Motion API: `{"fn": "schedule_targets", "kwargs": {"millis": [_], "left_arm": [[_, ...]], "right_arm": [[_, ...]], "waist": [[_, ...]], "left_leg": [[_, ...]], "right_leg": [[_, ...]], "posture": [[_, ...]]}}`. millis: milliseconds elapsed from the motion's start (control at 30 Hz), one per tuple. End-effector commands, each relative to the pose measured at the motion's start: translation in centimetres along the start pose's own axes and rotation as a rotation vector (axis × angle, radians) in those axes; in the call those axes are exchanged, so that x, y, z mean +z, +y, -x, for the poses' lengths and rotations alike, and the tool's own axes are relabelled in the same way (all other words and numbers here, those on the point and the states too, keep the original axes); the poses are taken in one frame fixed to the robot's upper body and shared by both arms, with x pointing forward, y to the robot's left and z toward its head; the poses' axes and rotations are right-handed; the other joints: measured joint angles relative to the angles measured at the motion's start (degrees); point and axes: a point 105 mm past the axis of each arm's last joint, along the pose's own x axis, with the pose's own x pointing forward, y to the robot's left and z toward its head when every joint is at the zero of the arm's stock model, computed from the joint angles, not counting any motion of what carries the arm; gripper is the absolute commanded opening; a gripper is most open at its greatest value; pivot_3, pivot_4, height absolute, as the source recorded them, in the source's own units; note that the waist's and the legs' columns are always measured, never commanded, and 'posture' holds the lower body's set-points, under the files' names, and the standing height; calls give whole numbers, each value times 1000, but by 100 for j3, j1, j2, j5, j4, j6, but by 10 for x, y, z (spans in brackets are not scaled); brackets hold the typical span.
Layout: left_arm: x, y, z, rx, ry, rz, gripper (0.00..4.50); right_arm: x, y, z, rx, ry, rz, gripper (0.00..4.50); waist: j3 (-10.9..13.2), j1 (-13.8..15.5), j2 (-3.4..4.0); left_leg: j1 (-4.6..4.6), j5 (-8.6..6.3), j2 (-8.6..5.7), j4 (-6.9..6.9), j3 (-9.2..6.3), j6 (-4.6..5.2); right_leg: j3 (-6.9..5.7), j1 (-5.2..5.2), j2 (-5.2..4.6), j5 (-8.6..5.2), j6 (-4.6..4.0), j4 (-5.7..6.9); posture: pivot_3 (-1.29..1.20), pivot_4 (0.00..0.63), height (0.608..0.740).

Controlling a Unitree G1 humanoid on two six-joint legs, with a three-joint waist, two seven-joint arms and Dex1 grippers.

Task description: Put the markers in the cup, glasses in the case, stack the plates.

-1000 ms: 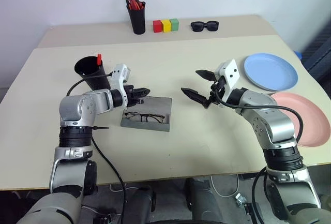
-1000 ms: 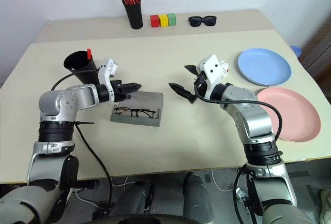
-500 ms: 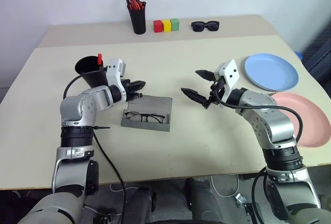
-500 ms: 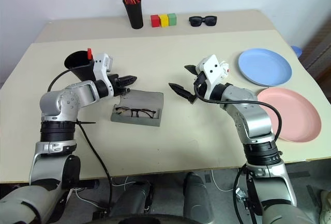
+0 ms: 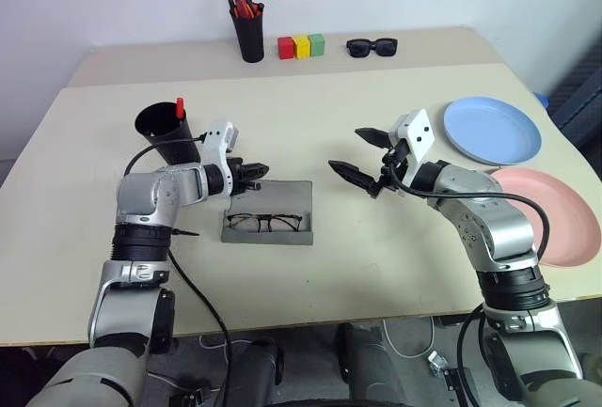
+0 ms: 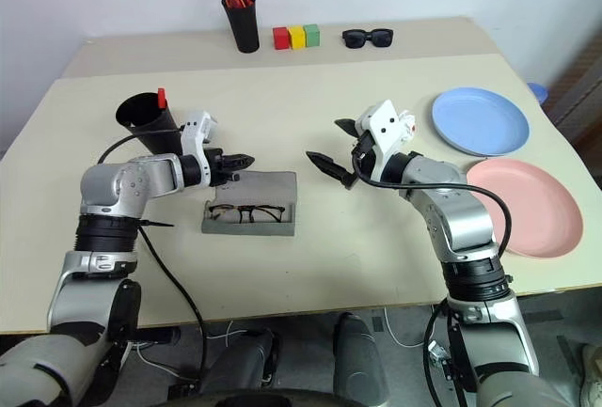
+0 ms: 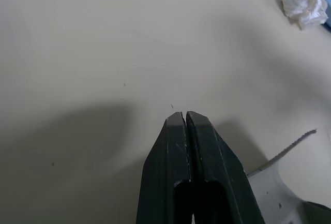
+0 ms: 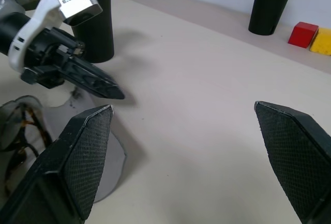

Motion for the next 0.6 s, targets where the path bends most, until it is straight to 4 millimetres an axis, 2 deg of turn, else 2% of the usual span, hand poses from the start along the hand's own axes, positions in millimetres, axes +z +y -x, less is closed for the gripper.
{"fn": "schedule_targets", "kwargs": {"millis": [33, 200, 367, 500, 600], "left_arm": [[4, -4, 16, -29, -10, 8, 18], [-7, -16, 36, -81, 27, 65, 18], [-27, -26, 51, -92, 81, 71, 18], [-43, -30, 60, -76, 110, 75, 18], [-45, -29, 64, -40, 96, 39, 18]], "right_arm": [[14, 2, 2, 1, -46, 36, 4500], [14, 1, 2, -4, -44, 37, 4500], [13, 2, 1, -4, -42, 38, 4500], [13, 1, 1, -6, -42, 40, 4500], [13, 0, 1, -8, -40, 40, 4500]], "waist": [[0, -2, 0], [0, 5, 0], [0, 5, 0], [0, 6, 1], [0, 15, 0]], "left_leg": [[0, 0, 0, -1, 0, 0], [-1, 0, 2, 0, 0, 0], [0, 0, 2, 0, -1, 0], [2, 0, 3, -1, 0, 0], [3, 0, 3, 0, 0, 0]], "right_leg": [[0, 0, 0, 0, 0, 0], [0, -1, 0, 0, 0, 0], [0, 0, 0, 0, 0, 0], [0, 0, 0, -1, -1, 2], [1, 1, 0, 0, -1, 4]], "posture": [[0, 150, 740], [0, 150, 740], [0, 150, 740], [0, 150, 740], [0, 150, 740]]}}
